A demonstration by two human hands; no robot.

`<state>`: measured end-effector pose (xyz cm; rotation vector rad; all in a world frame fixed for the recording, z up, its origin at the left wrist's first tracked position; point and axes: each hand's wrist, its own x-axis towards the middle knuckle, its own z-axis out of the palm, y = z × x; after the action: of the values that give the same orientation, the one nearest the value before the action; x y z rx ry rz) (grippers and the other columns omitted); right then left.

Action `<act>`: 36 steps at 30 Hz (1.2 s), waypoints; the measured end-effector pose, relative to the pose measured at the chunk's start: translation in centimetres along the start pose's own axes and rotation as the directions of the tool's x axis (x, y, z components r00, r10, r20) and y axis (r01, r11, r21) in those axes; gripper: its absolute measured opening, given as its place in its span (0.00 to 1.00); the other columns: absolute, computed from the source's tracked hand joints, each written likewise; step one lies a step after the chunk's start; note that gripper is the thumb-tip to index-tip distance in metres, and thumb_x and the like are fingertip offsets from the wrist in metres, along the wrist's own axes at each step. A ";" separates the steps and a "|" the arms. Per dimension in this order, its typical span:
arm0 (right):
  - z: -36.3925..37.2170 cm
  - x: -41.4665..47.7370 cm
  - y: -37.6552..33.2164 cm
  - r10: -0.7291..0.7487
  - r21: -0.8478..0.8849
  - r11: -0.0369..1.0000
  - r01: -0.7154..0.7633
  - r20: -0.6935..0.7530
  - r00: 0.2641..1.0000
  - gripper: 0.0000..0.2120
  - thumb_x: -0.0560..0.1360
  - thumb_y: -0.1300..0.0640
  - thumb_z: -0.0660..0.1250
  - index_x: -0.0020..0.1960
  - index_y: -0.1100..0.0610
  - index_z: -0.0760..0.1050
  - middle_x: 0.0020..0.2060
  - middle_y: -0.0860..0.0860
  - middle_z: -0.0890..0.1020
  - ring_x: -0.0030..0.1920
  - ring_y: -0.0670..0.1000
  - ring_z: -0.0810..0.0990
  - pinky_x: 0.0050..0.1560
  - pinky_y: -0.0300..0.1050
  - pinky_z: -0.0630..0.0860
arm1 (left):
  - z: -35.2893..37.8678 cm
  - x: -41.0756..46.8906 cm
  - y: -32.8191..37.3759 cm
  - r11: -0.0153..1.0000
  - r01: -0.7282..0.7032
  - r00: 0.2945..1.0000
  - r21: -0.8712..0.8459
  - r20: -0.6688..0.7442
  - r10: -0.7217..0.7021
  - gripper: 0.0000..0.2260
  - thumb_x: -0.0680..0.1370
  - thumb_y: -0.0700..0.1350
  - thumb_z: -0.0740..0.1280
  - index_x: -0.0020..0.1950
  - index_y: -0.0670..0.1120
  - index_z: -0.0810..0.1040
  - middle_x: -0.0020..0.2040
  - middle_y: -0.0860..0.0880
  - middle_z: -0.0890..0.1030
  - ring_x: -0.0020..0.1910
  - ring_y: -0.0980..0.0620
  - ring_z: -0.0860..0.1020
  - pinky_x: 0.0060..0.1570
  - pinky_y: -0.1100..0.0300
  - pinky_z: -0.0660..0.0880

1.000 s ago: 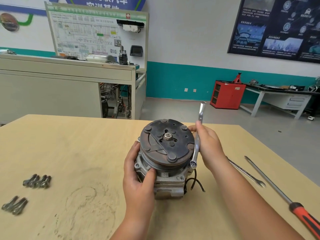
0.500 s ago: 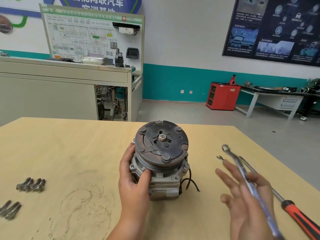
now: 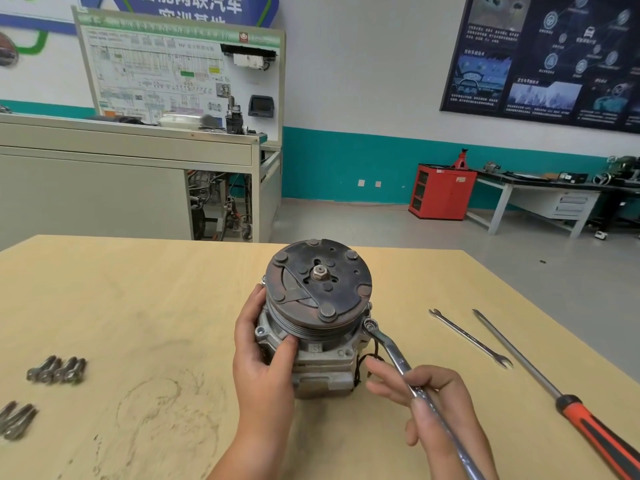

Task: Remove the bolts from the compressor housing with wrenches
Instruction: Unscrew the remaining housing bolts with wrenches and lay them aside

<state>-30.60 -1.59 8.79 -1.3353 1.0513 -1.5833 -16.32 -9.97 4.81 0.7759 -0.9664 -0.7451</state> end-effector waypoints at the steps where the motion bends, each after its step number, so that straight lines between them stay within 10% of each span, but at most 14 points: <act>1: -0.1 0.3 -0.5 0.041 -0.004 0.999 -0.040 0.048 0.998 0.03 0.71 0.61 0.59 0.39 0.61 0.68 0.32 0.52 0.83 0.32 0.40 0.82 0.27 0.27 0.70 | 0.0 0.0 0.0 1.000 -0.001 1.000 -0.001 0.003 0.001 0.26 0.64 0.52 0.66 0.63 0.61 0.73 0.67 0.49 0.75 0.68 0.48 0.72 0.67 0.39 0.67; 16: -5.1 2.2 0.4 0.058 0.039 0.998 -0.059 0.018 0.998 0.10 0.62 0.62 0.59 0.40 0.65 0.74 0.30 0.66 0.81 0.22 0.55 0.75 0.21 0.32 0.64 | -0.1 0.0 0.0 1.000 0.022 1.000 0.005 0.013 -0.022 0.26 0.63 0.53 0.67 0.62 0.64 0.74 0.67 0.52 0.75 0.66 0.51 0.74 0.66 0.41 0.70; 21: -5.0 6.5 -0.5 0.049 0.218 0.974 -0.058 0.042 0.998 0.05 0.56 0.56 0.60 0.27 0.55 0.74 0.21 0.52 0.69 0.23 0.46 0.66 0.24 0.36 0.61 | 0.0 0.0 0.1 1.000 0.015 1.000 -0.009 0.003 -0.015 0.25 0.63 0.52 0.66 0.60 0.65 0.75 0.67 0.49 0.75 0.66 0.48 0.74 0.66 0.39 0.68; 25: -3.1 11.5 -0.1 0.056 0.150 0.988 -0.046 -0.064 0.996 0.13 0.75 0.68 0.54 0.37 0.58 0.73 0.20 0.46 0.65 0.21 0.44 0.61 0.23 0.36 0.59 | -0.1 0.0 0.0 1.000 0.027 1.000 -0.009 0.008 -0.027 0.26 0.63 0.52 0.66 0.61 0.65 0.75 0.67 0.51 0.75 0.66 0.50 0.74 0.66 0.40 0.69; 36: 2.5 16.9 1.0 0.113 -0.114 0.987 -0.113 -0.010 0.994 0.18 0.76 0.48 0.63 0.29 0.50 0.76 0.35 0.50 0.77 0.42 0.53 0.75 0.47 0.50 0.71 | 0.0 0.0 0.2 0.998 0.048 0.999 -0.033 0.002 -0.048 0.26 0.62 0.52 0.68 0.60 0.65 0.76 0.67 0.50 0.75 0.66 0.46 0.73 0.66 0.37 0.68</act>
<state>-30.19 -18.01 13.64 -1.3243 1.2142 -1.4611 -16.29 -9.88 4.94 0.7722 -0.9368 -0.8014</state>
